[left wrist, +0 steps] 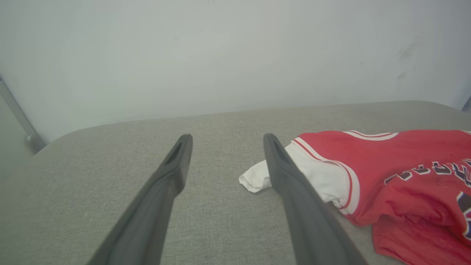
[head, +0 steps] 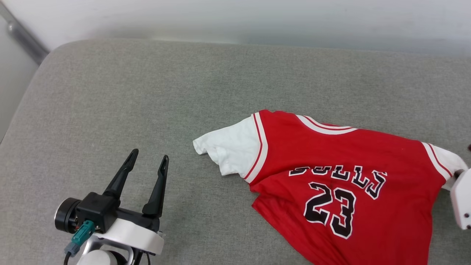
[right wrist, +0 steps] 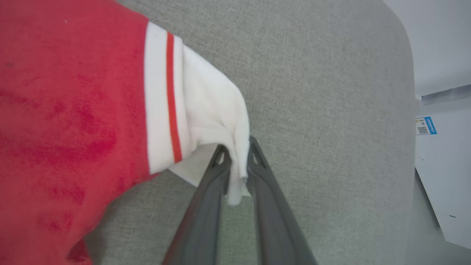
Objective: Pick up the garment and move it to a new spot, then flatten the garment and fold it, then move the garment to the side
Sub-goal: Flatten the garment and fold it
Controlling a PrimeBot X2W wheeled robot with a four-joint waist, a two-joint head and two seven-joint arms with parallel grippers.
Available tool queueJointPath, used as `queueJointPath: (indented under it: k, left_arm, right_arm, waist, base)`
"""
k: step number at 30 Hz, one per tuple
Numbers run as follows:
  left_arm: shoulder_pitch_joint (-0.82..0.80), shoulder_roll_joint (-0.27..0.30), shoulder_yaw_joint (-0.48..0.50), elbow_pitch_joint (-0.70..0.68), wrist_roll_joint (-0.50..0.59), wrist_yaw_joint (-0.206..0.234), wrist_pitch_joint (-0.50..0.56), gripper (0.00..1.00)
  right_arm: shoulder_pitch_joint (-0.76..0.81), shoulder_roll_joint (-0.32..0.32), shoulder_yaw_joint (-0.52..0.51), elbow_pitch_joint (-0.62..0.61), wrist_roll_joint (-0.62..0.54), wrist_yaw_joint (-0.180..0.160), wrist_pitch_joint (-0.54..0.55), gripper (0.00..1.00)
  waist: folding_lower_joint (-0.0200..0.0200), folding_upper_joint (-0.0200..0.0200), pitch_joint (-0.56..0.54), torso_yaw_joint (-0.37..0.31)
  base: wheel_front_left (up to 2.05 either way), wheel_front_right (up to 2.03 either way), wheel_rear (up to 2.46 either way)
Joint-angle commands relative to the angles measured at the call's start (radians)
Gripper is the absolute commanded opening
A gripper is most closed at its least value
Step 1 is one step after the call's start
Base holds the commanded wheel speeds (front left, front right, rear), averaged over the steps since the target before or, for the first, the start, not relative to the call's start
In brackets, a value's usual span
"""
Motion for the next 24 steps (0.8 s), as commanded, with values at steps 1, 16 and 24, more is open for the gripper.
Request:
queueJointPath:
  k: [1, 16, 24]
  left_arm:
    - [0.003, 0.000, 0.002, 0.007, 0.001, -0.004, -0.003, 1.00]
    - [0.035, -0.003, 0.072, -0.011, -0.047, -0.008, -0.003, 1.00]
    - [-0.009, 0.026, 0.066, -0.029, -0.115, -0.022, 0.047, 1.00]
  right_arm:
    - [0.017, 0.019, 0.019, 0.000, 0.012, -0.001, -0.017, 1.00]
    - [0.140, 0.204, -0.125, -0.239, 0.099, -0.001, -0.279, 1.00]
    - [0.231, 0.346, -0.193, -0.371, 0.112, -0.001, -0.430, 1.00]
  waist:
    - [0.0000, 0.0000, -0.007, -0.013]
    - [0.0000, 0.0000, -0.064, -0.115]
    - [0.0000, 0.0000, -0.048, -0.179]
  base:
    - [0.00, 0.00, 0.00]
    - [0.00, 0.00, 0.00]
    - [0.00, 0.00, 0.00]
